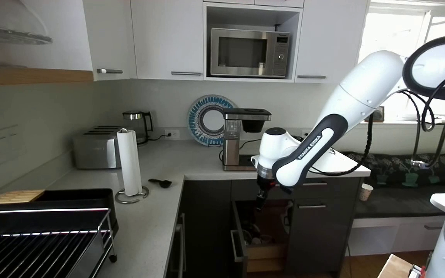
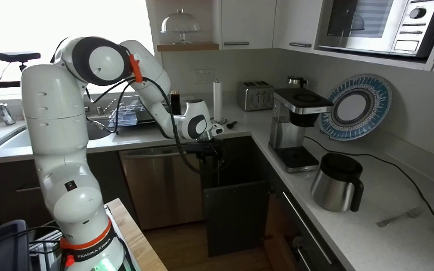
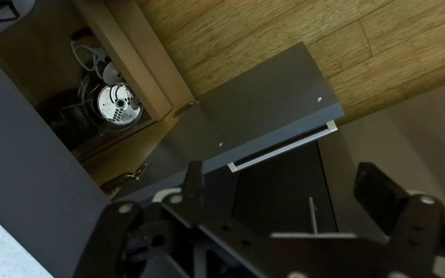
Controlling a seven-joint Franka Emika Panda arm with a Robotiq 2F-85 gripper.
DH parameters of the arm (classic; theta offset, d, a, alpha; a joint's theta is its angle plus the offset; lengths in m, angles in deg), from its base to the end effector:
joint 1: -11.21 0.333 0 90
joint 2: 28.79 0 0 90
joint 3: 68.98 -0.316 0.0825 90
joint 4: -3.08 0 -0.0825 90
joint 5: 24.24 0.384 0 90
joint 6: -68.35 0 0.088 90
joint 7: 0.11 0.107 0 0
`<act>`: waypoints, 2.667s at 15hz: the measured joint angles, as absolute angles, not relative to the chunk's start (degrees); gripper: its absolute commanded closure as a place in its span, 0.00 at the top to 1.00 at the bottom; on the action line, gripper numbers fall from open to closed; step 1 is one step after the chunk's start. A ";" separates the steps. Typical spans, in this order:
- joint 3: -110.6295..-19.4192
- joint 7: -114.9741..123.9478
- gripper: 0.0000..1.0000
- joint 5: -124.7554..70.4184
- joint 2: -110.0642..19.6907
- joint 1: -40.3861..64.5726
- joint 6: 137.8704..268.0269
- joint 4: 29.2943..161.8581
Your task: Close the left cabinet door of the right cabinet base doors
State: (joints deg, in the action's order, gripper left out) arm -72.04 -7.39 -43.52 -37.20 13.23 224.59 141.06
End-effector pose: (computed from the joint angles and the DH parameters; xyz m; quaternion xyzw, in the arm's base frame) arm 0.5092 0.0579 0.2681 0.9611 0.2512 0.0838 0.0782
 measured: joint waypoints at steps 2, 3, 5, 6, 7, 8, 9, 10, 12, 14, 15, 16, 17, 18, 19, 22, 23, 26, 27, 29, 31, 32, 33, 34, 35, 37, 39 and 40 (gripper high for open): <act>-72.00 -7.63 1.00 -43.58 -38.30 13.23 224.59 139.96; -72.00 -7.72 1.00 -43.58 -38.31 13.23 224.59 139.80; -71.99 -7.85 1.00 -43.58 -38.29 13.23 224.59 139.64; -71.99 -7.90 1.00 -43.58 -38.29 13.23 224.59 139.61; -71.99 -7.93 1.00 -43.58 -38.29 13.23 224.59 139.61; -72.26 -9.35 1.00 -42.74 -38.47 13.25 224.97 139.56; -72.71 -11.46 1.00 -41.77 -38.96 13.25 225.92 139.47; -73.63 -14.54 1.00 -39.96 -39.97 13.22 227.37 139.31; -76.41 -20.94 1.00 -35.31 -43.53 13.12 229.83 138.17; -78.99 -25.06 1.00 -33.62 -48.06 12.97 231.25 135.99; -79.83 -26.40 1.00 -33.60 -50.31 12.90 231.53 134.70; -80.37 -27.61 1.00 -33.66 -52.38 12.77 231.75 133.40; -80.66 -28.76 1.00 -33.77 -54.25 12.62 231.91 132.16; -80.77 -29.85 1.00 -33.86 -55.97 12.37 232.11 131.02; -80.85 -30.86 1.00 -33.94 -57.58 11.95 232.24 129.95; -80.58 -32.13 1.00 -34.93 -61.41 11.00 232.27 127.31; -80.25 -32.13 1.00 -35.52 -62.48 11.00 232.30 126.54; -78.13 -31.66 1.00 -38.48 -65.77 12.07 233.77 124.26; -77.24 -31.16 1.00 -39.33 -66.76 12.61 234.79 123.68; -75.38 -29.73 1.00 -40.78 -68.70 13.74 237.90 122.88; -73.44 -28.35 1.00 -41.86 -70.53 14.92 241.97 122.51; -72.78 -28.03 1.00 -42.06 -71.44 15.33 243.92 122.30; -72.32 -27.83 1.00 -42.13 -72.36 15.60 245.66 122.05; -71.88 -27.64 1.00 -42.20 -73.31 15.91 247.17 121.67; -71.51 -27.46 1.00 -42.23 -74.25 16.18 248.43 121.26; -71.38 -27.39 1.00 -42.26 -76.15 16.23 251.20 120.25; -71.23 -27.39 1.00 -42.33 -77.89 16.25 253.13 119.23; -71.14 -27.39 1.00 -42.35 -78.65 16.24 253.74 118.79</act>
State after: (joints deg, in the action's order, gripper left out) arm -71.14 -27.39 -42.35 -78.65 16.24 253.74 118.79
